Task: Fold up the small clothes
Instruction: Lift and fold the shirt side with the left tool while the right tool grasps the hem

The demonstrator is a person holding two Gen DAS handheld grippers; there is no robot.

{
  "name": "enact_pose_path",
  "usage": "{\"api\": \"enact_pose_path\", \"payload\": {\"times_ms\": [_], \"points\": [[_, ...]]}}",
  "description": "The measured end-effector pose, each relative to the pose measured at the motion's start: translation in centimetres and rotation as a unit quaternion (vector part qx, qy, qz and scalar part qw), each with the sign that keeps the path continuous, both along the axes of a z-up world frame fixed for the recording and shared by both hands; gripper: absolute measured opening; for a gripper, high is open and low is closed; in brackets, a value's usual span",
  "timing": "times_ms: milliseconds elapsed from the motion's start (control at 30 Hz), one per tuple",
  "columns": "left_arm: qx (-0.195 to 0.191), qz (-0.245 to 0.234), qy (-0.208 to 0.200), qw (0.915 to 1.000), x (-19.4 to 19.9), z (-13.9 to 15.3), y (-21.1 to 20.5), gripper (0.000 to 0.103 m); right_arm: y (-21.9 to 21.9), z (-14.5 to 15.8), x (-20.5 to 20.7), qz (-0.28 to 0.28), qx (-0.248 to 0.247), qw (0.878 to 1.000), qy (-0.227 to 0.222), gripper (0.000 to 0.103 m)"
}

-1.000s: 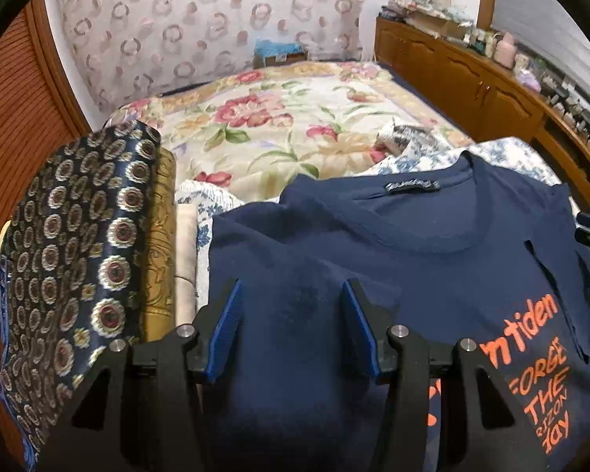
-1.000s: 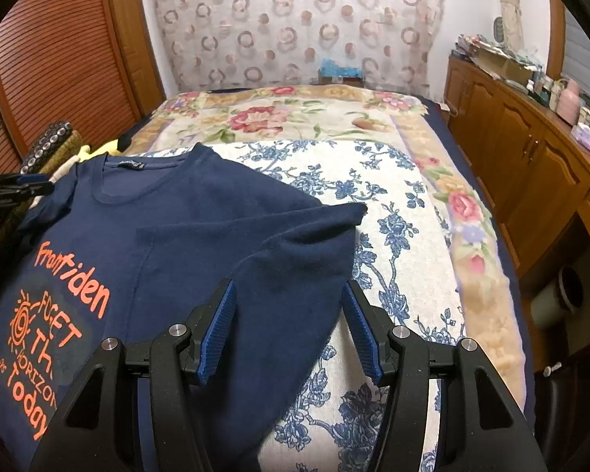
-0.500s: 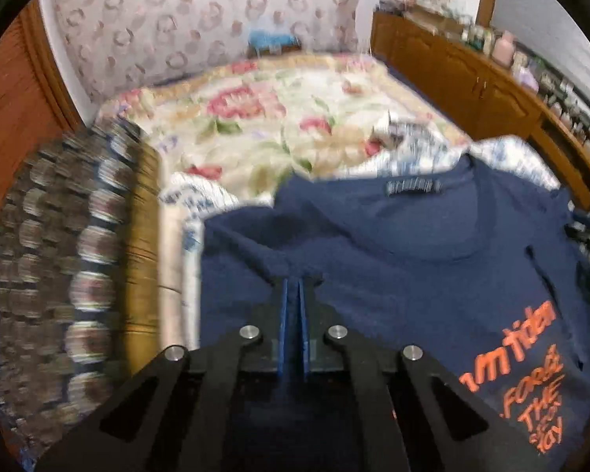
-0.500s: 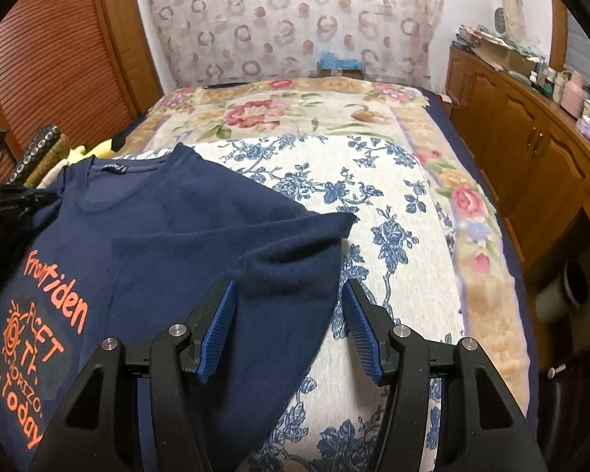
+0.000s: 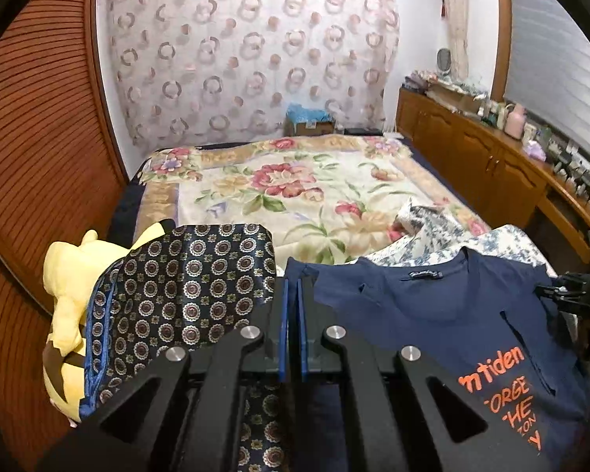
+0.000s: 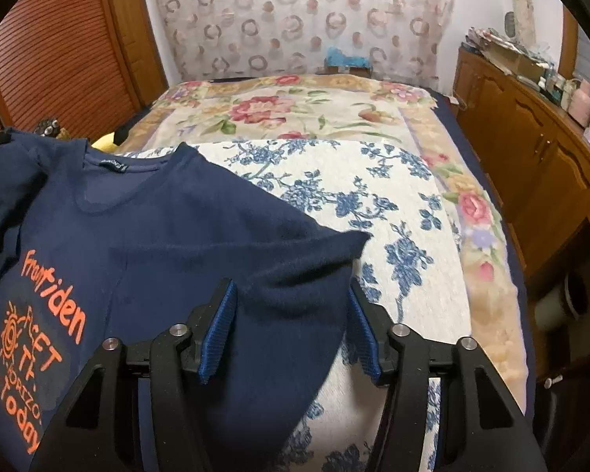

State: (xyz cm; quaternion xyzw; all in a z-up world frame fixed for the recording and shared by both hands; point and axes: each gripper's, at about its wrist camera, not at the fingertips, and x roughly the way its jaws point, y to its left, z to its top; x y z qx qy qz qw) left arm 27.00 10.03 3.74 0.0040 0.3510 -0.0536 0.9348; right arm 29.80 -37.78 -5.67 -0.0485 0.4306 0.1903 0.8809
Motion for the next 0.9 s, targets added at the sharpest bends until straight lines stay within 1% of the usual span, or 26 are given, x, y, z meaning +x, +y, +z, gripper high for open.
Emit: {"api": "enact_pose_path", "payload": {"times_ms": [33, 67, 100, 167, 267, 467, 633, 733, 900], "points": [[-0.003, -0.001, -0.004, 1.0, -0.3, 0.2, -0.1, 0.002, 0.1, 0.0, 0.0, 0.006, 0.002, 1.0, 0.001, 0.023], [-0.008, -0.004, -0.011, 0.9999, -0.8, 0.4, 0.0, 0.002, 0.2, 0.1, -0.1, 0.017, 0.014, 1.0, 0.008, 0.008], [-0.011, -0.004, -0.017, 0.9998, -1.1, 0.6, -0.3, 0.002, 0.2, 0.4, -0.4, 0.019, 0.019, 1.0, 0.003, 0.006], [-0.015, -0.009, -0.028, 0.9995, -2.1, 1.2, -0.4, 0.002, 0.0, 1.7, -1.2, 0.017, 0.024, 0.999, -0.018, 0.004], [-0.019, -0.016, -0.044, 0.9987, -4.1, 2.3, -0.8, 0.002, -0.7, 4.7, -3.4, 0.013, 0.058, 0.996, -0.06, 0.004], [-0.021, -0.028, -0.072, 0.9967, -9.1, 2.8, -1.0, 0.002, -0.2, 9.3, -8.2, 0.028, 0.062, 0.989, -0.129, 0.004], [-0.026, -0.033, -0.089, 0.9952, -14.1, 2.0, -0.4, 0.002, 0.1, 10.9, -12.6, 0.038, 0.078, 0.982, -0.166, 0.004], [-0.028, -0.032, -0.092, 0.9948, -17.0, 1.3, 0.2, 0.002, 0.0, 10.8, -15.1, 0.04, 0.082, 0.979, -0.18, 0.004], [-0.034, -0.026, -0.094, 0.9947, -21.8, -0.2, 1.5, 0.002, -0.4, 10.7, -18.7, 0.037, 0.086, 0.979, -0.183, 0.004]]}}
